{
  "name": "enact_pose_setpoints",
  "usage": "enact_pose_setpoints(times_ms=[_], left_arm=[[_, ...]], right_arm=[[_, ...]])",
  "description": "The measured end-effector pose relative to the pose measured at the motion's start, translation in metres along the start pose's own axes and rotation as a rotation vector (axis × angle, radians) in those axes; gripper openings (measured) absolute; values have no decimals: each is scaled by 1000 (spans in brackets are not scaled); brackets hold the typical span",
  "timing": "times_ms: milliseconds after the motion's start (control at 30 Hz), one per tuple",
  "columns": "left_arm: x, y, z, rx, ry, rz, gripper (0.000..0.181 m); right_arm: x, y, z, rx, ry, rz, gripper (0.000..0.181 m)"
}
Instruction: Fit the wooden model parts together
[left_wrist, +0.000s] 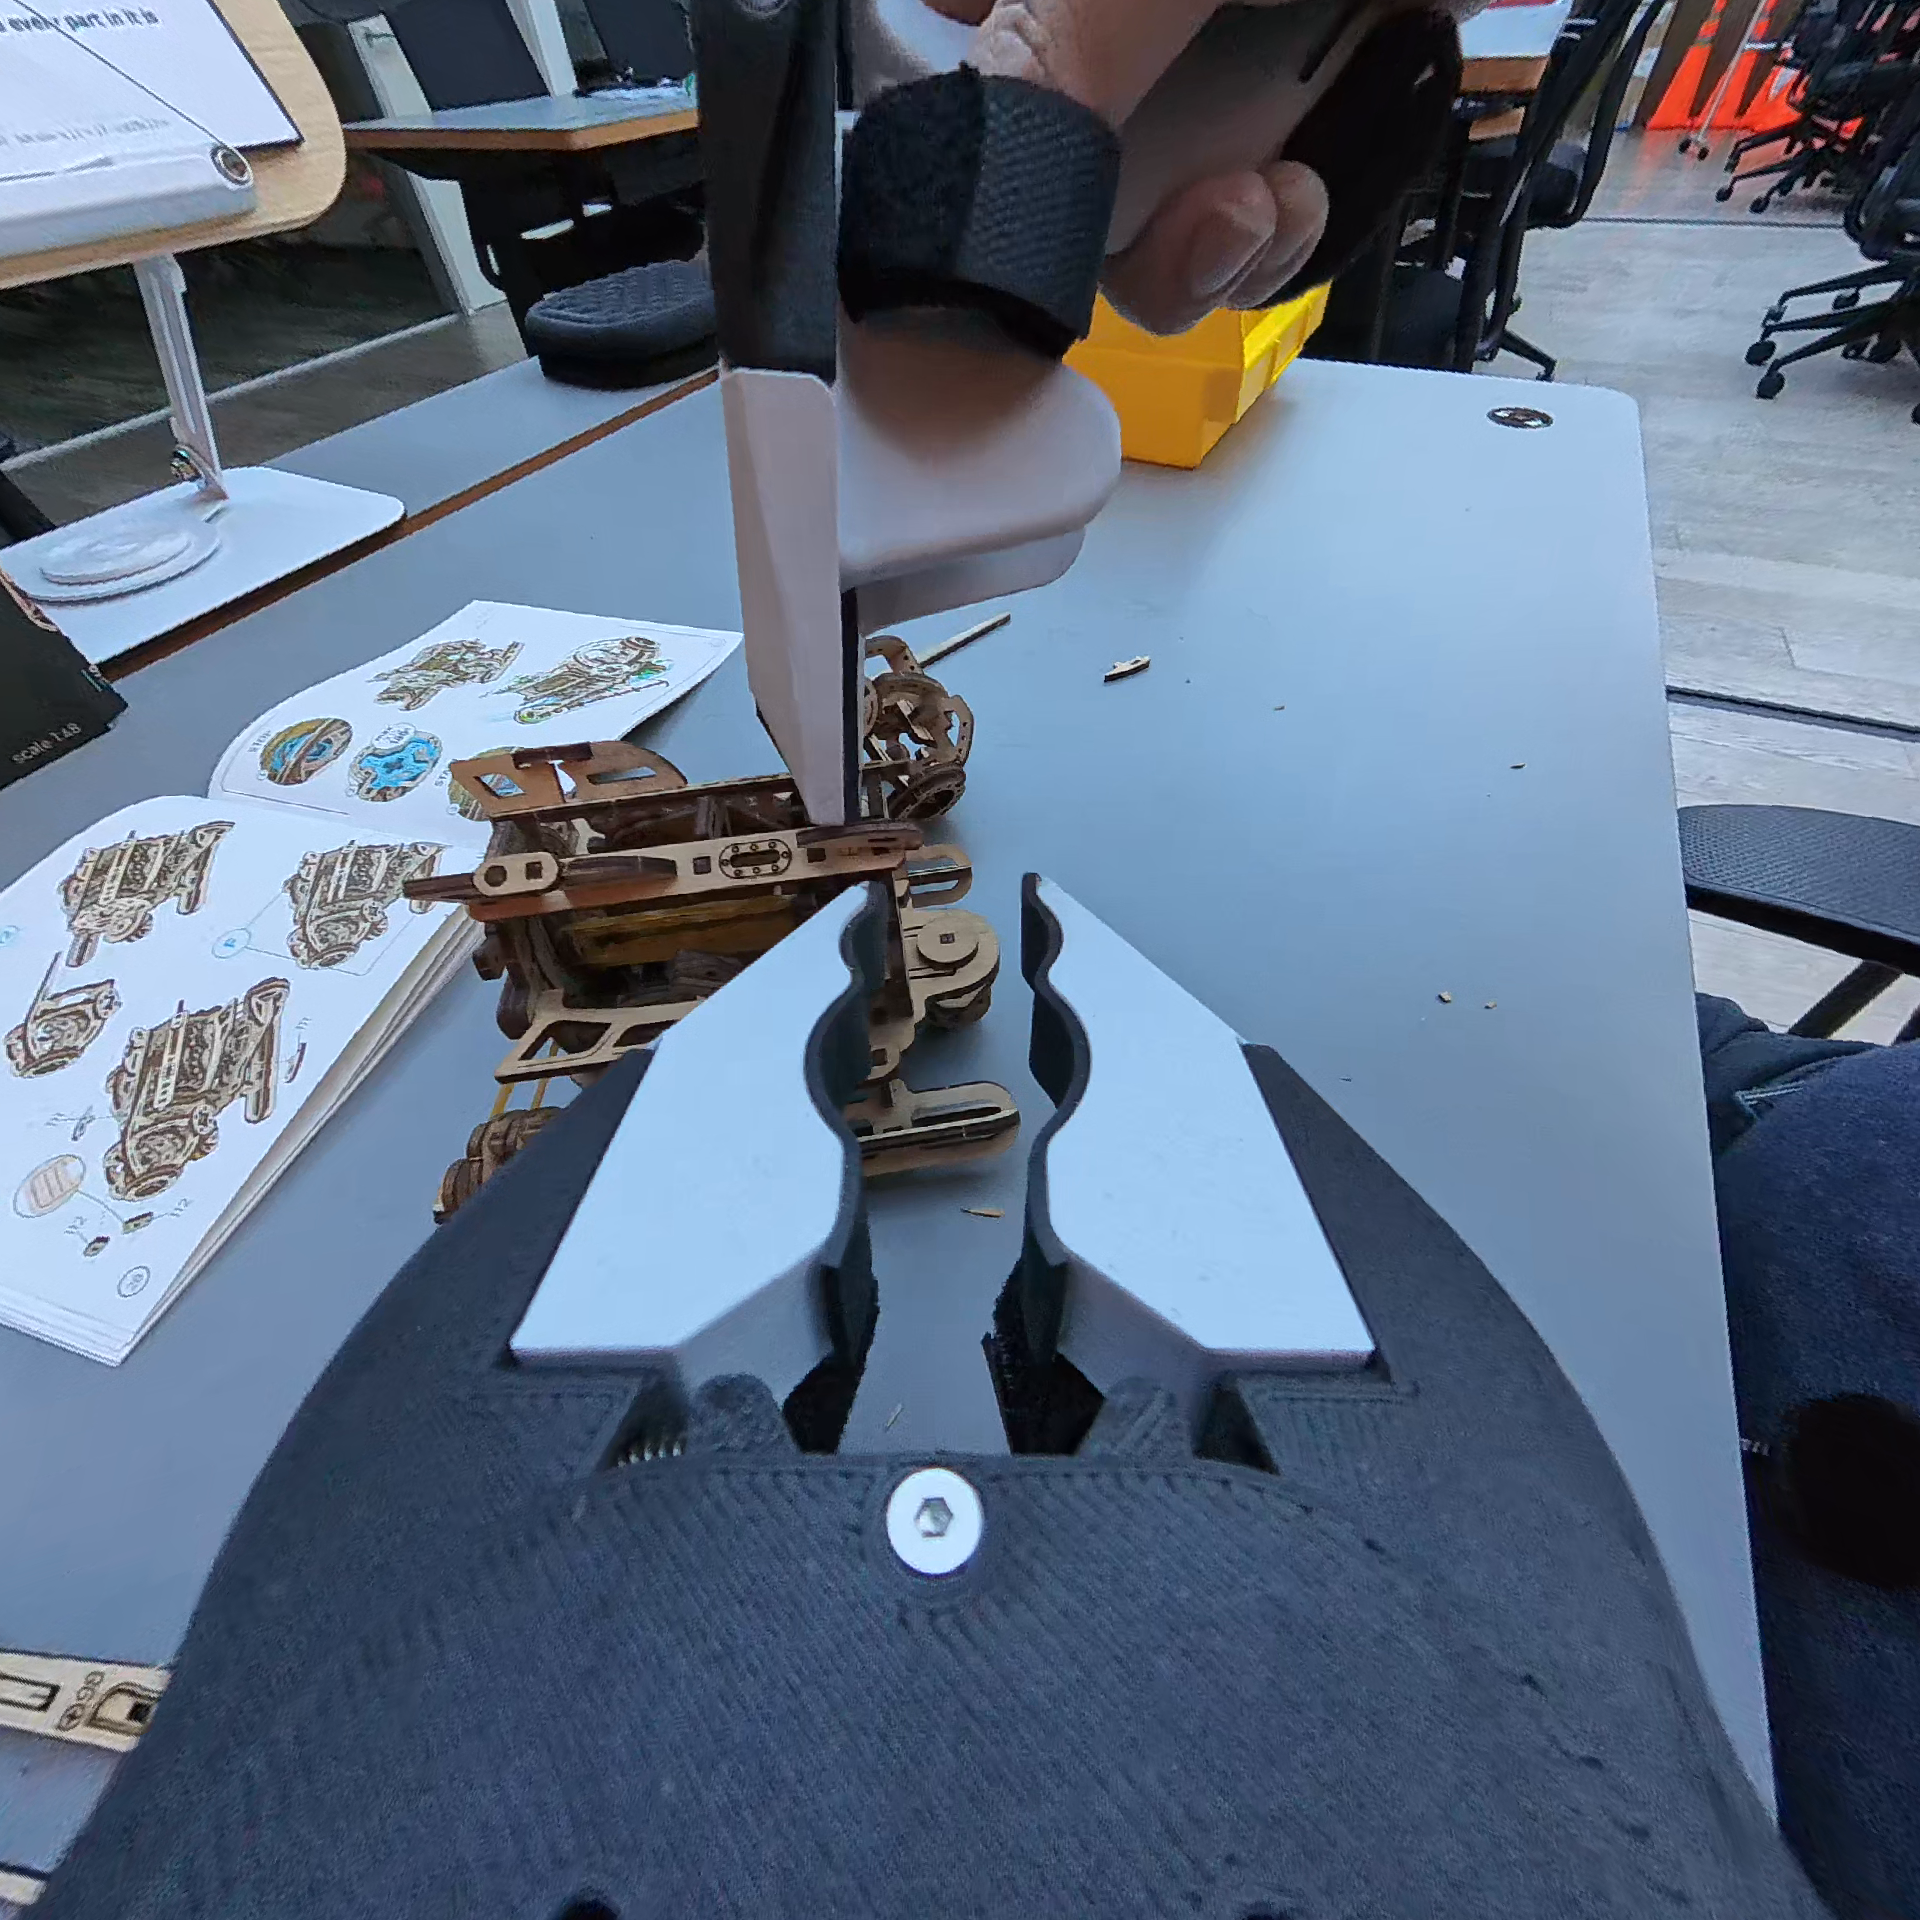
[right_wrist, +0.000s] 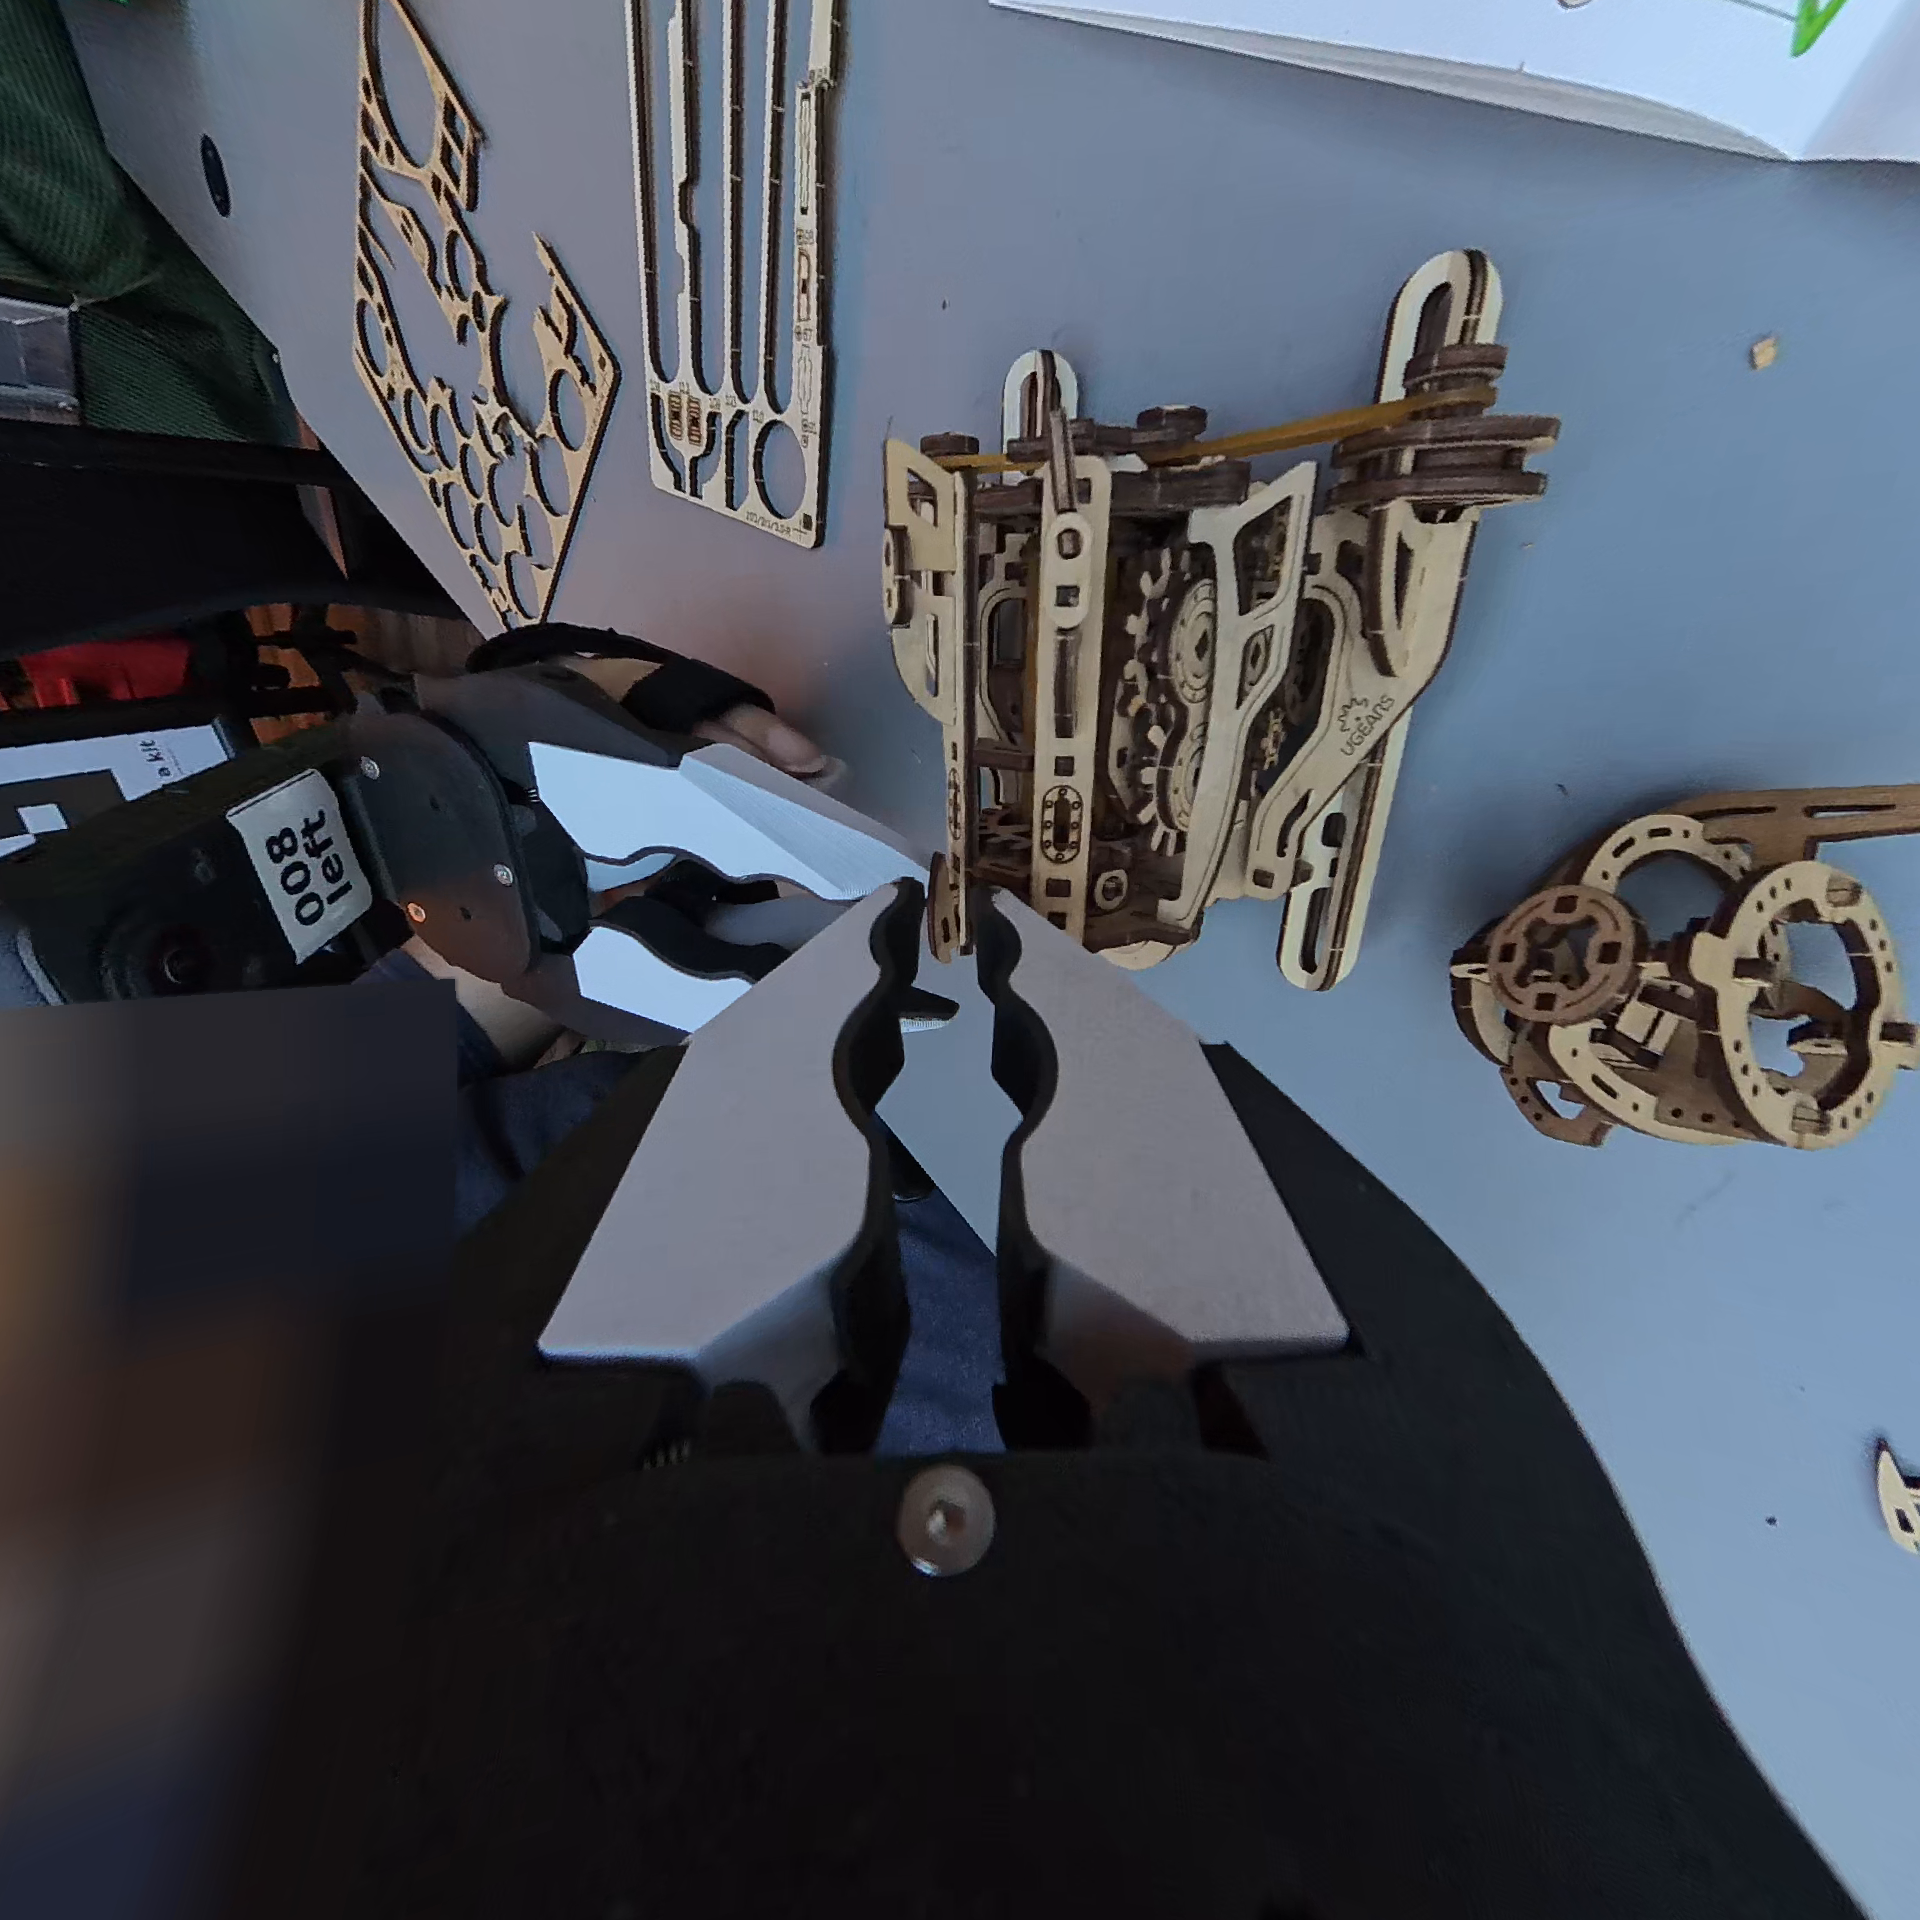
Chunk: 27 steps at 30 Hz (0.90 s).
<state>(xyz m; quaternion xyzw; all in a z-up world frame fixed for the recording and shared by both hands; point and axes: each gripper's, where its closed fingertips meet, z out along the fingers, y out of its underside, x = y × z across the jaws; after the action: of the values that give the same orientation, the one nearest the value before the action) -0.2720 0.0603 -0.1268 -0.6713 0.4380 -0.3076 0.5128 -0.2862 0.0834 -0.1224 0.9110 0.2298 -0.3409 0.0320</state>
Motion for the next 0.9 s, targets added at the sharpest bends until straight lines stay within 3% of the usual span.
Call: enact_pose_setpoints(times_ms=[33,433,600,733,900], left_arm=[[0,0,0,3,2,-9,23],[-1,-3,-7,62,124,-381,28],[-12,-9,-16,131,234,-666,5],[-26,-11,-21,182,254,-839,4],[-21,-8,-17,129,240,-907,5]], right_arm=[[1,0,0,-3,9,0,8],[-1,1,1,-14,42,-22,10],[0,0,0,-10,37,-31,10],[0,0,0,-2,22,-26,9],[-1,0,0,6,8,-21,9]])
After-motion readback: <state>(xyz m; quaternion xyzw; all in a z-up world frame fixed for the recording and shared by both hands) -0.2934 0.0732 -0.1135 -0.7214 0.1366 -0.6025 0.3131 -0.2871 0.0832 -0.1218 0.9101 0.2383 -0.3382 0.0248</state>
